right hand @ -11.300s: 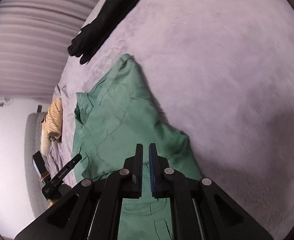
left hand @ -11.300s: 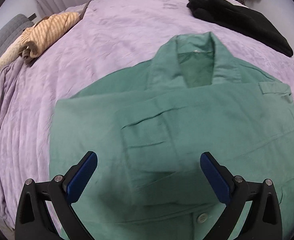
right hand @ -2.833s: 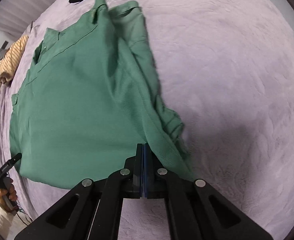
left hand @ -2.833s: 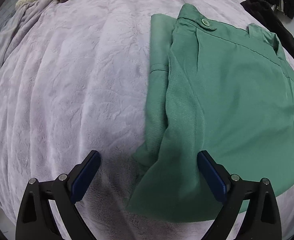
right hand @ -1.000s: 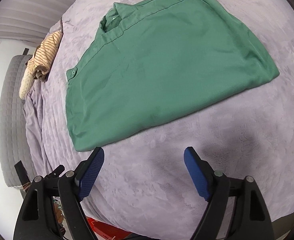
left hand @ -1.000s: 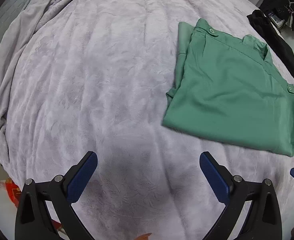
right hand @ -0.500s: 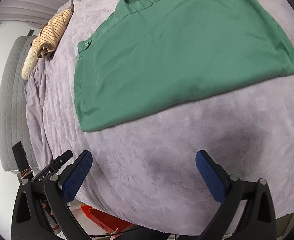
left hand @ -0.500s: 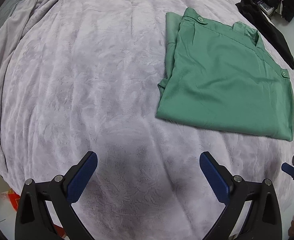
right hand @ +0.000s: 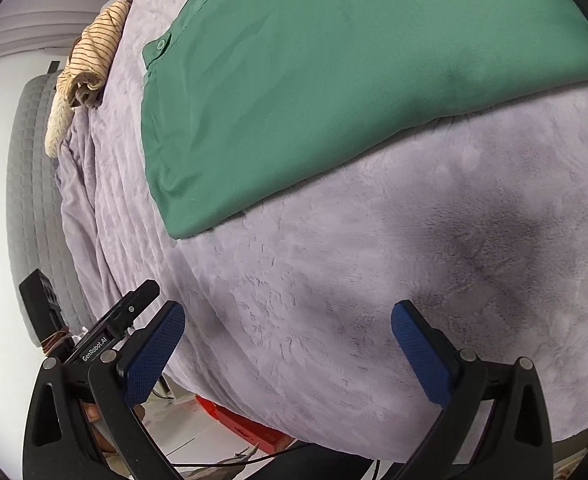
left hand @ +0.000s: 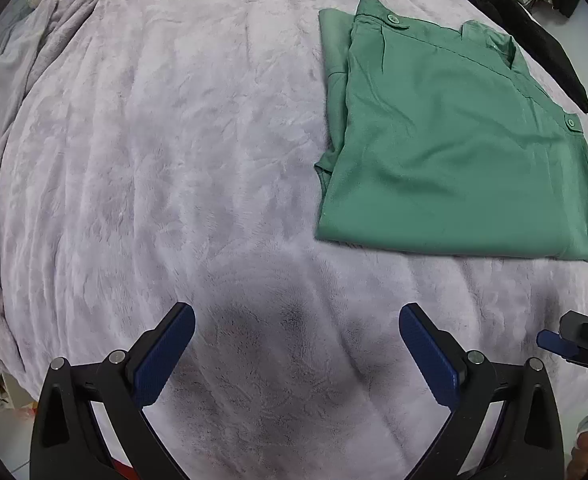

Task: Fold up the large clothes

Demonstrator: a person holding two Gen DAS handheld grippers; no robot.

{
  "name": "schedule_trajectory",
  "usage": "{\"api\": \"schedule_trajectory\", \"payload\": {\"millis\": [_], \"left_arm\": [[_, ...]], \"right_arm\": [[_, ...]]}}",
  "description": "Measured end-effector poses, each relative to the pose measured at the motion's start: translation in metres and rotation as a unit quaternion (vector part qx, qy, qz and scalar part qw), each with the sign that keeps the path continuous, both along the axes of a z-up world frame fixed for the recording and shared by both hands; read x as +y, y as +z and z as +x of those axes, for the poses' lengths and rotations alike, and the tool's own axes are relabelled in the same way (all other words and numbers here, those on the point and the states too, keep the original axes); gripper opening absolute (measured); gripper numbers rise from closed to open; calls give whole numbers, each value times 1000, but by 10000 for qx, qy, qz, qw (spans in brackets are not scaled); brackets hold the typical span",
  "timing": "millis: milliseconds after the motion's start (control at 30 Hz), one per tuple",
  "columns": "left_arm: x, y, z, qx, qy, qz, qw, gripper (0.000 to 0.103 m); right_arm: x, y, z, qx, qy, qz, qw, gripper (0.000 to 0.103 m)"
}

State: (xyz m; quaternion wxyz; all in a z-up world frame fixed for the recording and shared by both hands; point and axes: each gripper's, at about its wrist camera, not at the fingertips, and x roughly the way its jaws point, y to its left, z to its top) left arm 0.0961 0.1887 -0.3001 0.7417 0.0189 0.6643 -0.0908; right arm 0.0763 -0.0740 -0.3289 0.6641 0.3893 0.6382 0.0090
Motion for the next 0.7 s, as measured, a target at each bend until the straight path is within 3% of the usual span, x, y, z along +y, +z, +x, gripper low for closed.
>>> {"api": "schedule_trajectory", "payload": {"millis": [467,700], "left_arm": [[6,-23,22,111,-81,90,9999,102],[2,-36,38,108,31,-12,9999,102]], "right_arm": [[17,-25,29,-226,-323,735,9965,103],[21,-35,47,-541,-685,1186,9891,103]]}}
